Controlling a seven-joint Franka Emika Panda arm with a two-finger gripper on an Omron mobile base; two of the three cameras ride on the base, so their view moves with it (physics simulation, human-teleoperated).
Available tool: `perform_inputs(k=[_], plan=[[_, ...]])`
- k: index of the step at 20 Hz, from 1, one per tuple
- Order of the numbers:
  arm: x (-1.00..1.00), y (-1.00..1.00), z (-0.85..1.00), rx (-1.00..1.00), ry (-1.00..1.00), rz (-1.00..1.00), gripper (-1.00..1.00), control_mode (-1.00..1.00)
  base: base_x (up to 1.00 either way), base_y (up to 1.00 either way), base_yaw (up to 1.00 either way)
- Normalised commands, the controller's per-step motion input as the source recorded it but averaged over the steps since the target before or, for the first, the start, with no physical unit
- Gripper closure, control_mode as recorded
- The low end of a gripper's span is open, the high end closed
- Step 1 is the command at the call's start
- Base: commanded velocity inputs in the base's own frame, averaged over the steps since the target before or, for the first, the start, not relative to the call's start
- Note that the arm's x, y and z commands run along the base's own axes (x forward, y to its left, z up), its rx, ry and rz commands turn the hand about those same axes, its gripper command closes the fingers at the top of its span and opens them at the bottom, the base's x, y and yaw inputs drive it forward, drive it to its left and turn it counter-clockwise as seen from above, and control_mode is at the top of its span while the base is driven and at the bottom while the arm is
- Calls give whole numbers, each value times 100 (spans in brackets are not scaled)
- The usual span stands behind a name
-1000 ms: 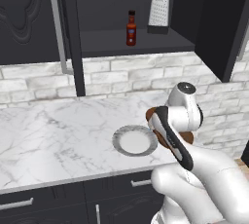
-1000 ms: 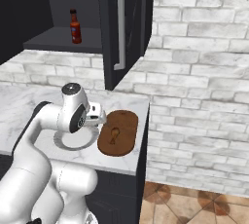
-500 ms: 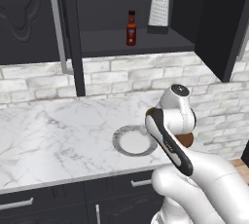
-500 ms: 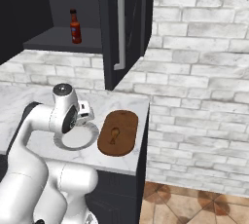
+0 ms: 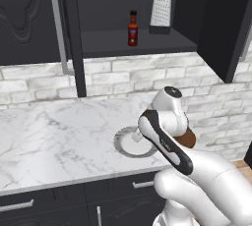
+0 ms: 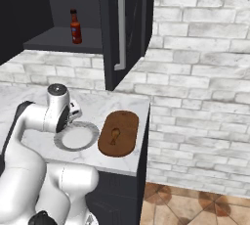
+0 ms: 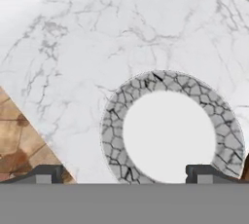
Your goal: Pick the chicken drumstick from the plate and place it on the cutting board. Then pick the condiment bottle from the cabinet and place it next to the cutting board.
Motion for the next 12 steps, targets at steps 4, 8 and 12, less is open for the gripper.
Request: perform_inputs(k=[4,8,12], plan=[[0,51,0,0,0,27,-100,-100,0,0,0],[0,42,2,0,-2,23,-100,-100,0,0,0],[0,24,11,2,-4,19,-100,-100,0,0,0]])
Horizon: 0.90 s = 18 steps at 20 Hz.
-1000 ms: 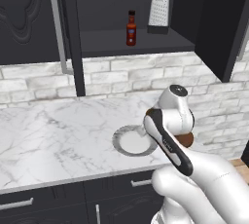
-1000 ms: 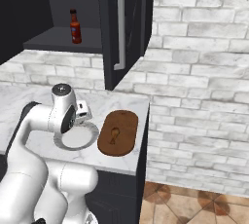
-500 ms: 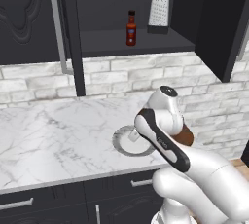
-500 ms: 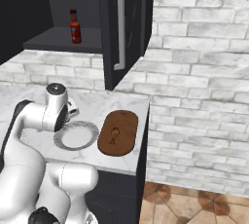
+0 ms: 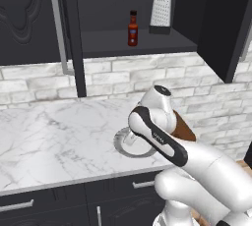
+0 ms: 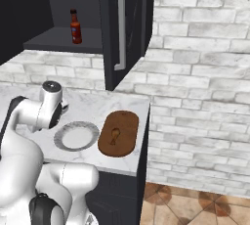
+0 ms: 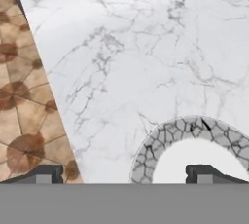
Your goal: Pick the chicken drumstick from the plate and place it on the cutting board. Then pick the condiment bottle from the cabinet and place it next to the cutting board.
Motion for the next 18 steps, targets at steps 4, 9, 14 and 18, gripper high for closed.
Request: perform_inputs(k=[4,9,14,18], plan=[[0,12,17,6,-4,18,-100,-100,0,0,0],[-3,2,9,12,-8,16,-100,-100,0,0,0],[-6,7,12,14,-10,14,-100,-100,0,0,0],[-6,14,16,12,-11,13,-100,-100,0,0,0]])
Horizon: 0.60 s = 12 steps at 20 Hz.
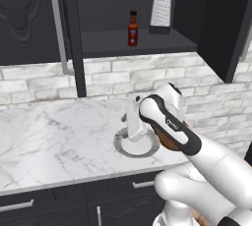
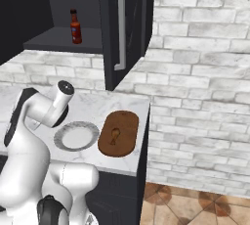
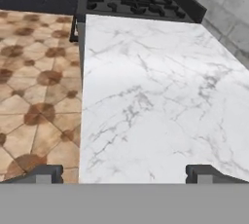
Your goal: Pick the chicken drumstick from the plate and place it on the cutting board. Then pick the condiment bottle from the cabinet and place it next to the cutting board.
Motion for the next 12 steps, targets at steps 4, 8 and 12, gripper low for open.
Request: perform_inputs(k=[4,8,12], plan=[[-6,14,19,10,-12,11,-100,-100,0,0,0],[-12,10,28,8,-10,8,-100,-100,0,0,0],[-9,1,37,6,-7,2,-100,-100,0,0,0]])
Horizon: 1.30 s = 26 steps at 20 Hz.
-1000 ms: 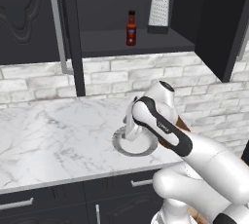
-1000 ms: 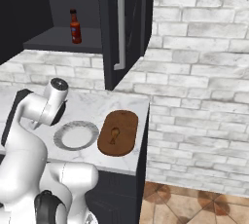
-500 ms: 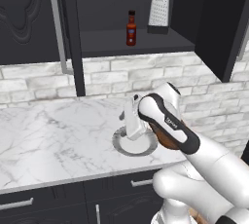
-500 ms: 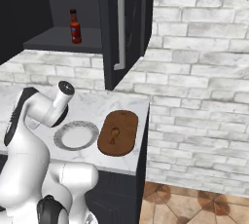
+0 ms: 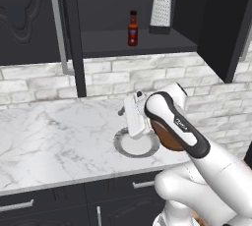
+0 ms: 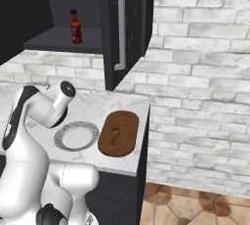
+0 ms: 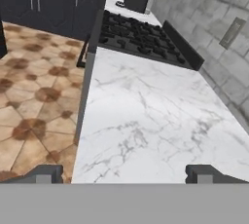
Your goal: Pick the chicken drumstick from the plate and place it on the cutting board. Then pick the condiment bottle from the cabinet and place it next to the cutting board.
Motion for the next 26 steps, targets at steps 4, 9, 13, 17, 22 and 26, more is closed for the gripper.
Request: perform_inputs(k=[4,9,13,17,22,26], plan=[[-8,0,35,2,-4,0,-100,-100,0,0,0],[-12,8,31,-1,-3,0,-100,-100,0,0,0],[-2,4,36,0,-1,0,-100,-100,0,0,0],[0,0,44,0,0,0,-100,-100,0,0,0],[0,0,40,0,0,0,-100,-100,0,0,0],[0,0,32,2,0,0,-100,-100,0,0,0]])
